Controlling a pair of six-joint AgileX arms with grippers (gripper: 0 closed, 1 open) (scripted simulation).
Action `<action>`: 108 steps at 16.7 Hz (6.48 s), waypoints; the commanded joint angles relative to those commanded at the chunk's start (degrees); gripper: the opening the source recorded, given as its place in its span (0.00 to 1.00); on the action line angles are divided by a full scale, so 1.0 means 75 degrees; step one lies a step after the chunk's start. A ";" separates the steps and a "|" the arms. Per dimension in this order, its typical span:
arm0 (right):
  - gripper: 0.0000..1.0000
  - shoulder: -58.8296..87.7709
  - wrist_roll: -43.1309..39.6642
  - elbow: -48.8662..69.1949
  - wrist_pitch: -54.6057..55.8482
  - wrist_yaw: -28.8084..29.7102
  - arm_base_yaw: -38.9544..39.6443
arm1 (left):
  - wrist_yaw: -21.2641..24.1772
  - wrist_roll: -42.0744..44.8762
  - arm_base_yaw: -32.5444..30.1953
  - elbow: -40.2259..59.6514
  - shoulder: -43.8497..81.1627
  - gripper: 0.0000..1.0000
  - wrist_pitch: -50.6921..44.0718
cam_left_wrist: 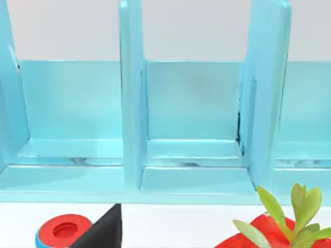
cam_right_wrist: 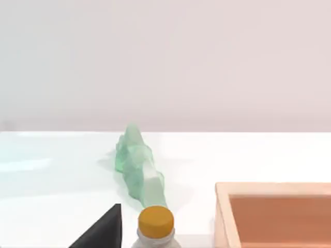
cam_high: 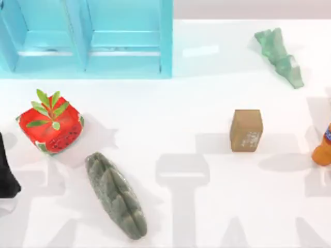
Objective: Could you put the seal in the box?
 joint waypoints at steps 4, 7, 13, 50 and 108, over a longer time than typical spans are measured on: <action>1.00 0.0227 0.0043 0.0164 -0.0219 0.0004 0.0007 | 0.0000 0.0000 0.0000 0.0000 0.0000 1.00 0.0000; 1.00 0.1145 0.0209 0.0930 -0.1007 0.0030 0.0014 | 0.0000 0.0000 0.0000 0.0000 0.0000 1.00 0.0000; 1.00 0.4427 0.0878 0.4217 -0.3454 0.0087 0.0129 | 0.0000 0.0000 0.0000 0.0000 0.0000 1.00 0.0000; 1.00 1.6899 0.3460 1.2662 -0.7750 -0.0017 0.3310 | 0.0000 0.0000 0.0000 0.0000 0.0000 1.00 0.0000; 0.00 1.4285 -0.3050 1.3085 -1.0693 0.0092 -0.3254 | 0.0000 0.0000 0.0000 0.0000 0.0000 1.00 0.0000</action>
